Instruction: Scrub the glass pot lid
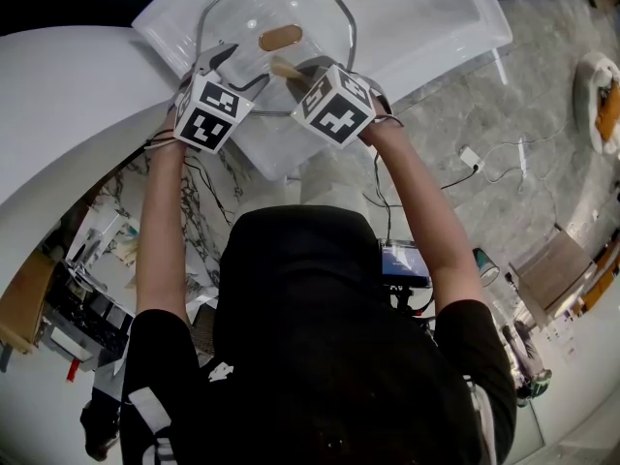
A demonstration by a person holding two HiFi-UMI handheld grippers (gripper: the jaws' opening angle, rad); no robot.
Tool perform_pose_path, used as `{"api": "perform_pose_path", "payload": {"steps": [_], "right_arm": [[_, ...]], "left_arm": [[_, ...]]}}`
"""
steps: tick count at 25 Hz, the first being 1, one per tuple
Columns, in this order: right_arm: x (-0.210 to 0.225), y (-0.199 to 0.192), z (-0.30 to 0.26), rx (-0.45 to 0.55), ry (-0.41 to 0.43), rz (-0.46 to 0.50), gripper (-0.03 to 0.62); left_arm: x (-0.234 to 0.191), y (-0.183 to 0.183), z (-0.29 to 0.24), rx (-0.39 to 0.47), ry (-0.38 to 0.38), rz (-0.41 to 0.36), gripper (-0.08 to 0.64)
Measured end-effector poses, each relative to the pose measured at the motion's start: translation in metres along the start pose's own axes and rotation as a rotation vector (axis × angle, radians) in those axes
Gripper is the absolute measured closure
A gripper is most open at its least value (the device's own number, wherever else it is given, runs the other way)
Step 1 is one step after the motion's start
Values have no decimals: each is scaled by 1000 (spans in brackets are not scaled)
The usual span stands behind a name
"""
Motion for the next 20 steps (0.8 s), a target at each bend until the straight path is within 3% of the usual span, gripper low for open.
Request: {"api": "perform_pose_path", "payload": {"steps": [20], "right_arm": [[41,-25,15,-36,-107,-55,578]], "left_arm": [[0,-2,0,7,6,3,264]]}}
Point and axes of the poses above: the fingertips, and each gripper's own axes: z backward along the fingers, x to its right, y out of its top, the point moved 8 cm from there along z, backward along the fingers, and after that the axes turned 5 degrees about x, right-handed, at the moved point
